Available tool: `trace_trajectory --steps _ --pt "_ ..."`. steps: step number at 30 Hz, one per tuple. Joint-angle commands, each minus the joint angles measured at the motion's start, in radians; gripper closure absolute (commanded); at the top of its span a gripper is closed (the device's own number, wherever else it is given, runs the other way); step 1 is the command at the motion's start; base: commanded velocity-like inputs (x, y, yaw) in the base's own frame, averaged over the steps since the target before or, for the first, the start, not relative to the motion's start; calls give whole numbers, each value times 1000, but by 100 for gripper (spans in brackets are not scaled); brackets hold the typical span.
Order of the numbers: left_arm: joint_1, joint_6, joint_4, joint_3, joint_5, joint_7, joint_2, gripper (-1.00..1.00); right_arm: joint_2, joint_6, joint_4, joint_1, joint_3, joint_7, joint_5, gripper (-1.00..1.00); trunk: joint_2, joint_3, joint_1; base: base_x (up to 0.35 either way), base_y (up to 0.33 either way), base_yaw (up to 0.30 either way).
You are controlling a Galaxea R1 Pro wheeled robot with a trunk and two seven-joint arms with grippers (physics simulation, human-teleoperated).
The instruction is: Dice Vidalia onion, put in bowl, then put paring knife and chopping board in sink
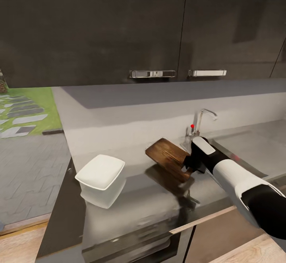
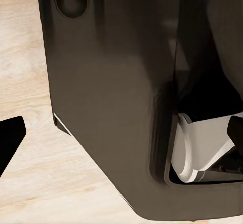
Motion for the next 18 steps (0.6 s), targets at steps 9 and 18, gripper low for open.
trace_trajectory --steps 9,18 --pt "0 -2 -1 0 1 0 0 -100 -136 269 -51 -1 4 21 -10 100 -1 -1 0 0 0 0" --pt "0 -2 -1 0 1 0 0 -100 -210 291 -105 -1 6 22 -9 100 -1 -1 0 0 0 0"
